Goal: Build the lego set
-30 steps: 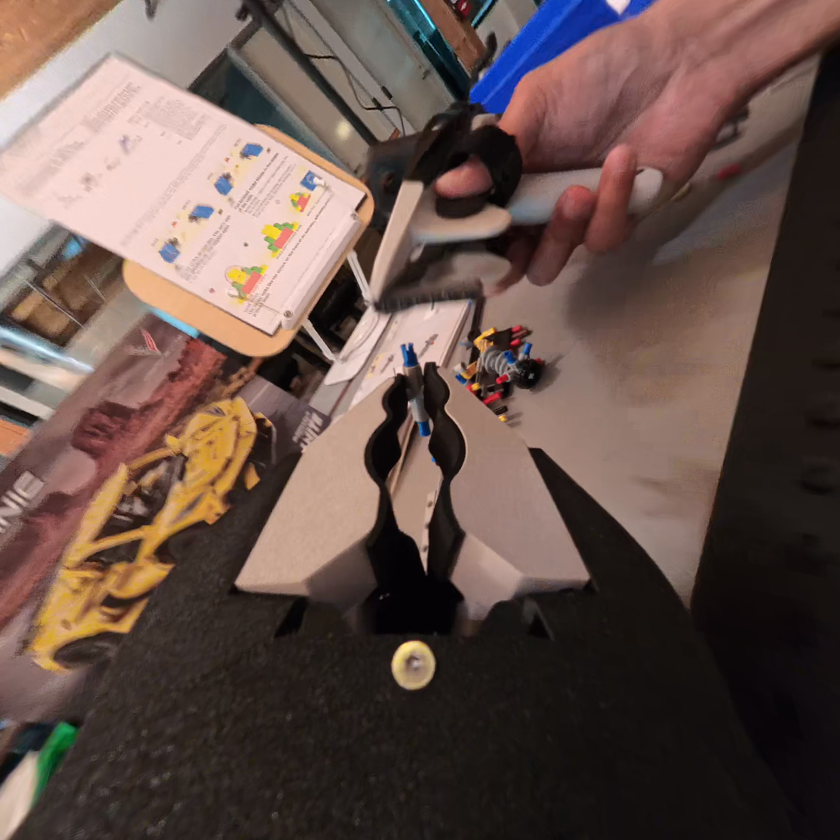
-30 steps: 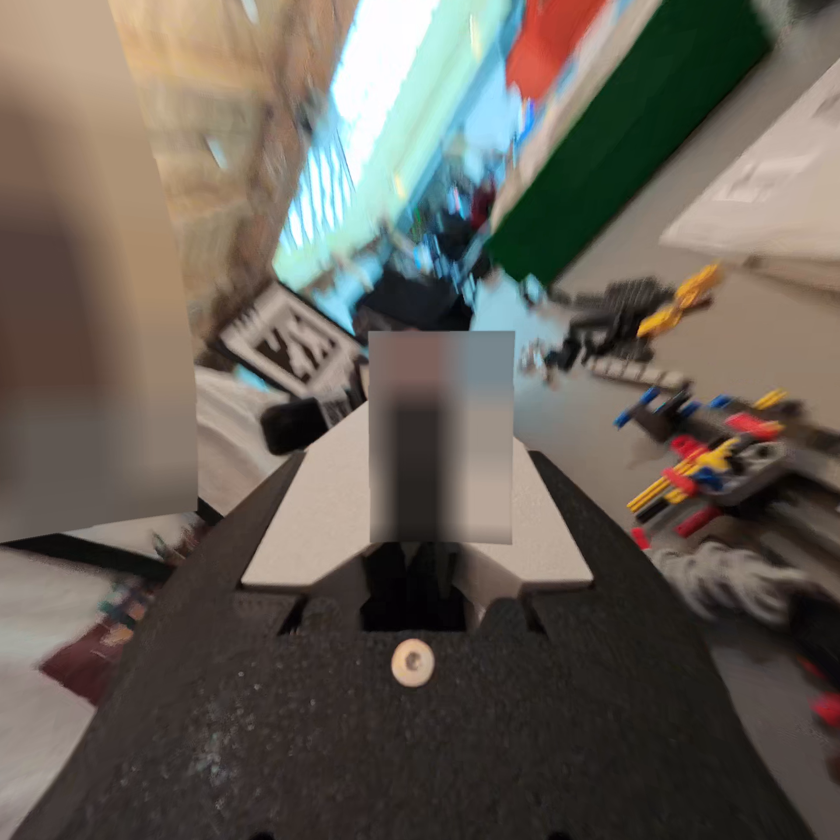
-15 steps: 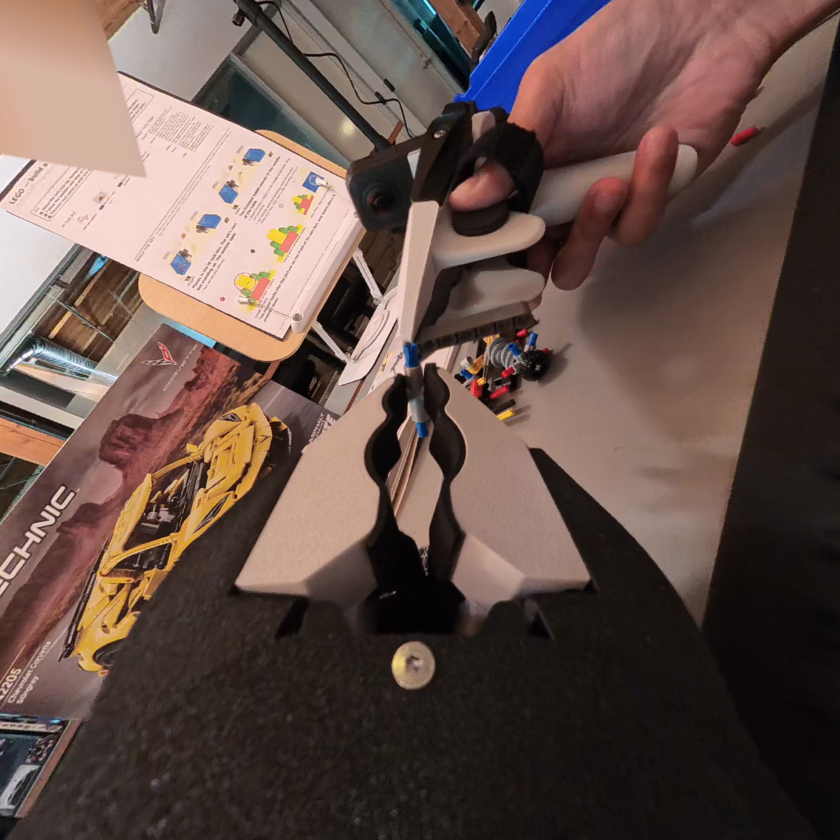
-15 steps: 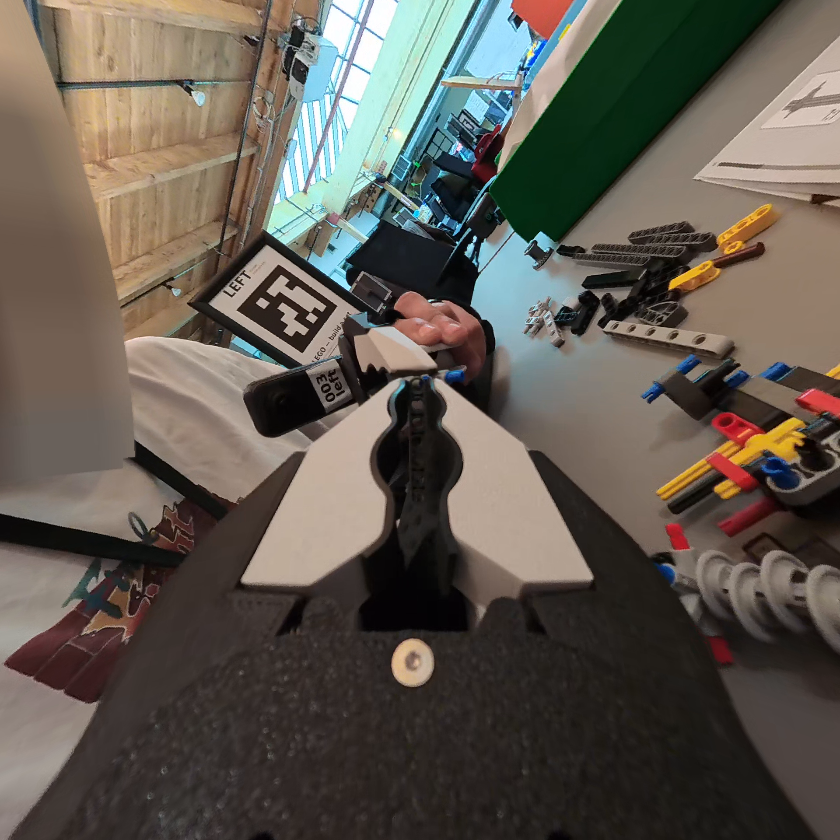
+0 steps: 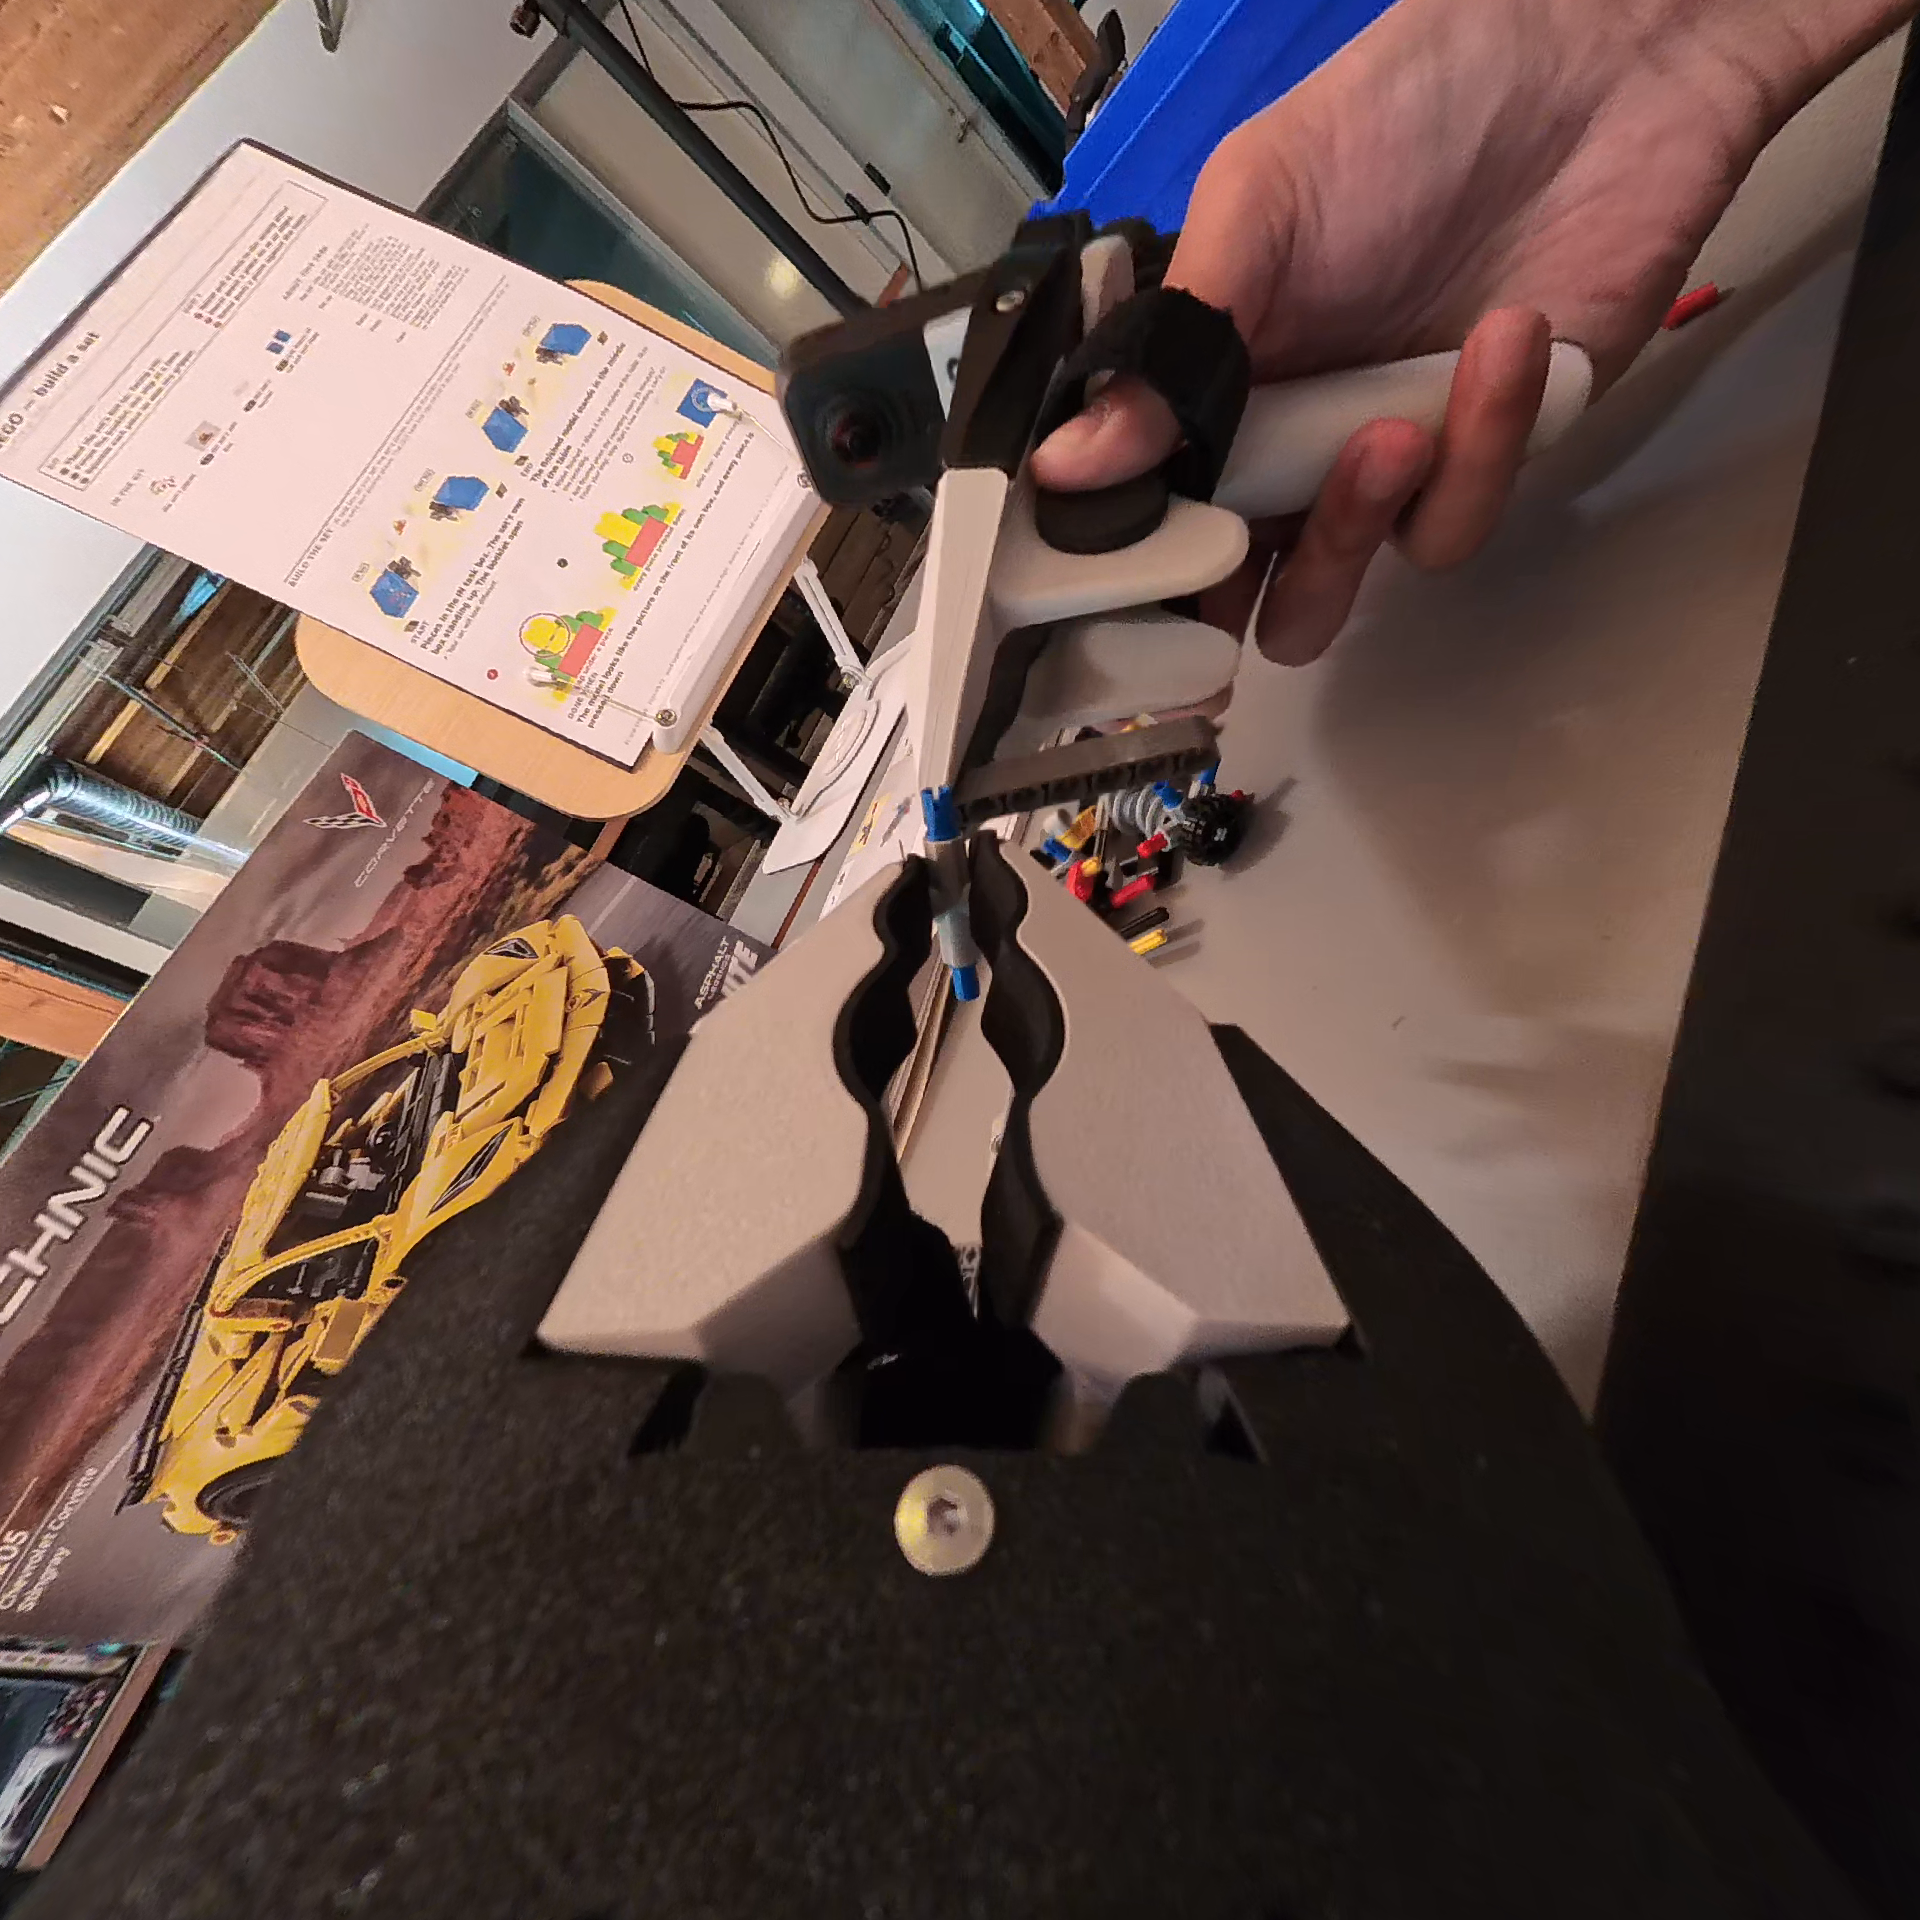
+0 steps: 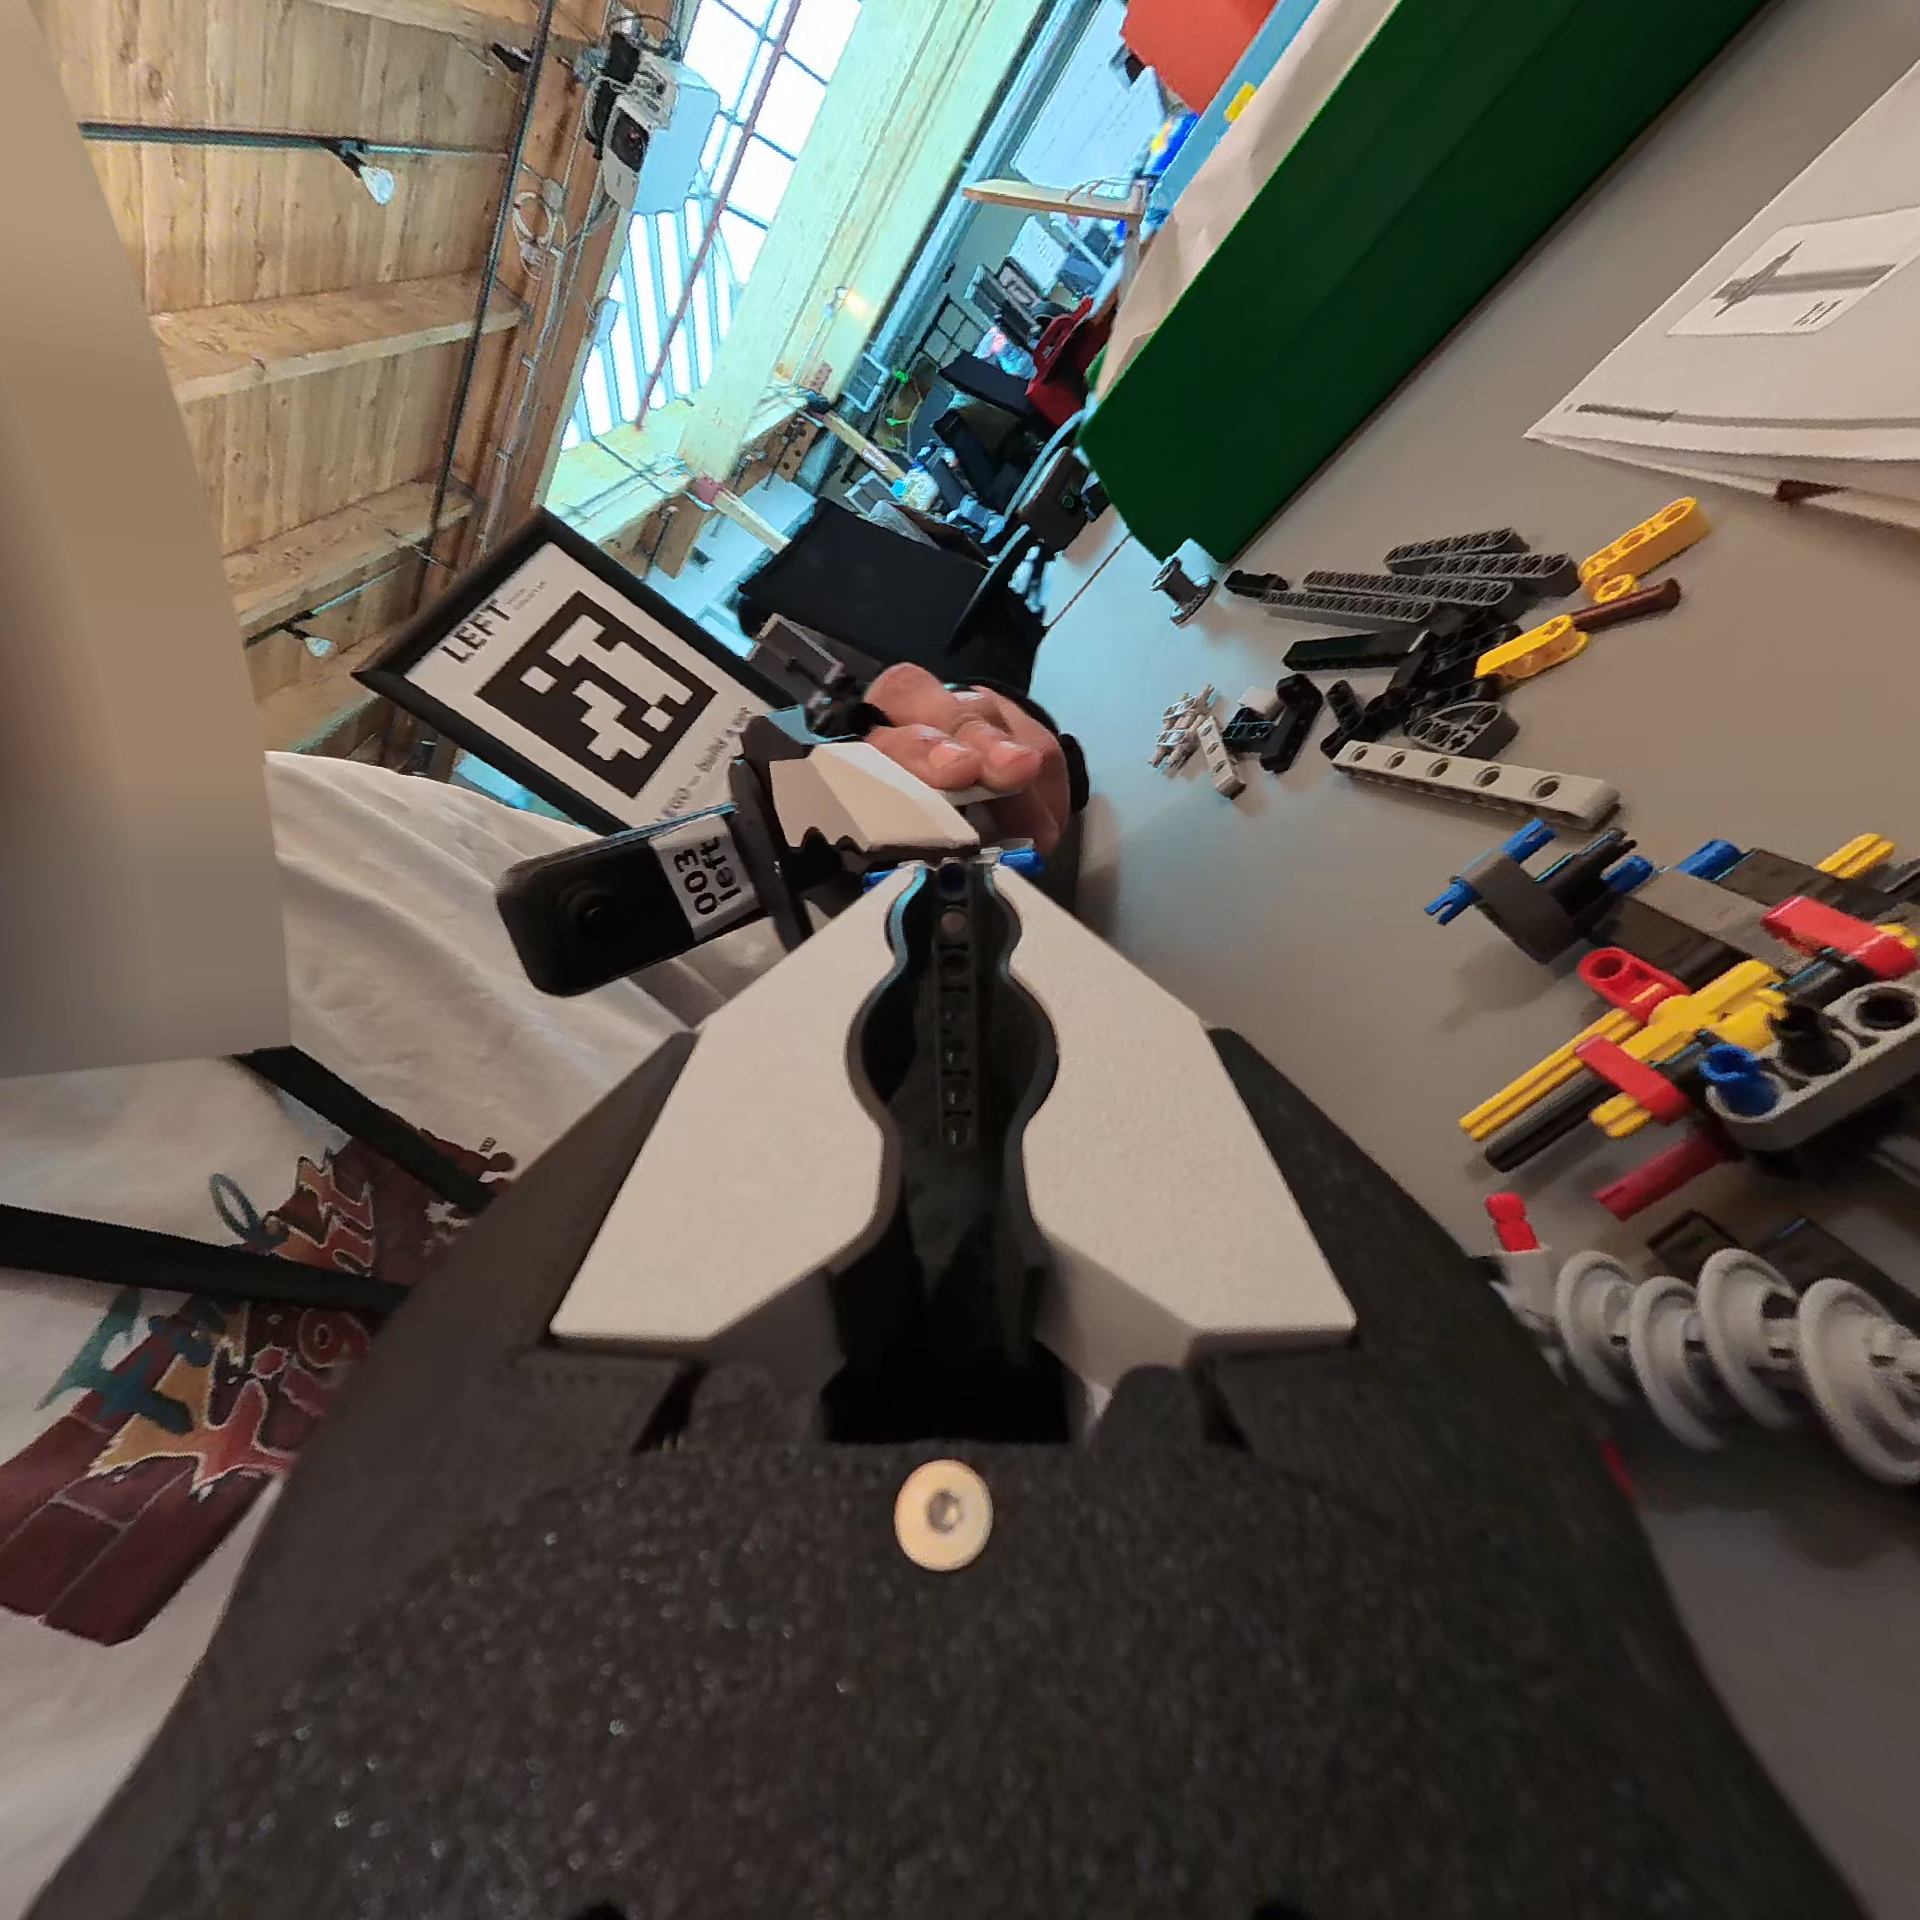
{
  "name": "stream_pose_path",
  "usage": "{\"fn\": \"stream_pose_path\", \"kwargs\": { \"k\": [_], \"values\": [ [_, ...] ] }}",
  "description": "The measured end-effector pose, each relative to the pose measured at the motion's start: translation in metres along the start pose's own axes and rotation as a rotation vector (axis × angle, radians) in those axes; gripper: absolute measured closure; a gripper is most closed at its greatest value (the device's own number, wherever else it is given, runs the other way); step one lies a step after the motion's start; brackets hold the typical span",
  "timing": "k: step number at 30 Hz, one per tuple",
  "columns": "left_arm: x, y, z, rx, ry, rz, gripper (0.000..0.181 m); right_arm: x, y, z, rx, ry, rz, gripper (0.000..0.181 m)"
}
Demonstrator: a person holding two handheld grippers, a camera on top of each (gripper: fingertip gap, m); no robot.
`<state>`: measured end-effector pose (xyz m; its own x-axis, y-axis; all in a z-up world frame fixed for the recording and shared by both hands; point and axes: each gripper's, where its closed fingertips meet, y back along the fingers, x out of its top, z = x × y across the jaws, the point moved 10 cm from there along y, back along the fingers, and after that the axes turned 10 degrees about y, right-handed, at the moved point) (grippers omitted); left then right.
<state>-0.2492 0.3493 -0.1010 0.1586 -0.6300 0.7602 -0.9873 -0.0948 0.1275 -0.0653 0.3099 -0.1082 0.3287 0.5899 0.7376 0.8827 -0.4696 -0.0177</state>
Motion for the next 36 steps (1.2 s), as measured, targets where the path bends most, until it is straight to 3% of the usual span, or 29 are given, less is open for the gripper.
{"fn": "stream_pose_path", "kwargs": {
  "k": [6,12,20,28,36],
  "values": [
    [-0.0002,-0.0003,0.0029,-0.009,-0.028,-0.004,0.175,-0.0037,0.0013,0.0059,0.069,-0.102,-0.009,0.175],
    [-0.0021,-0.001,0.0031,-0.001,-0.038,-0.031,0.175,-0.0014,-0.0008,0.0008,-0.062,0.039,-0.04,0.175],
    [0.0003,0.0008,0.0035,-0.022,-0.025,0.003,0.175,-0.0056,0.0013,0.0081,0.103,-0.147,-0.007,0.176],
    [-0.0016,0.0006,0.0039,-0.041,-0.014,-0.019,0.175,-0.0024,0.0005,0.001,-0.035,0.022,-0.073,0.175],
    [-0.0003,0.0006,0.0064,-0.066,-0.016,-0.008,0.175,-0.0097,-0.002,0.0082,0.085,-0.13,-0.062,0.175]
  ]
}}
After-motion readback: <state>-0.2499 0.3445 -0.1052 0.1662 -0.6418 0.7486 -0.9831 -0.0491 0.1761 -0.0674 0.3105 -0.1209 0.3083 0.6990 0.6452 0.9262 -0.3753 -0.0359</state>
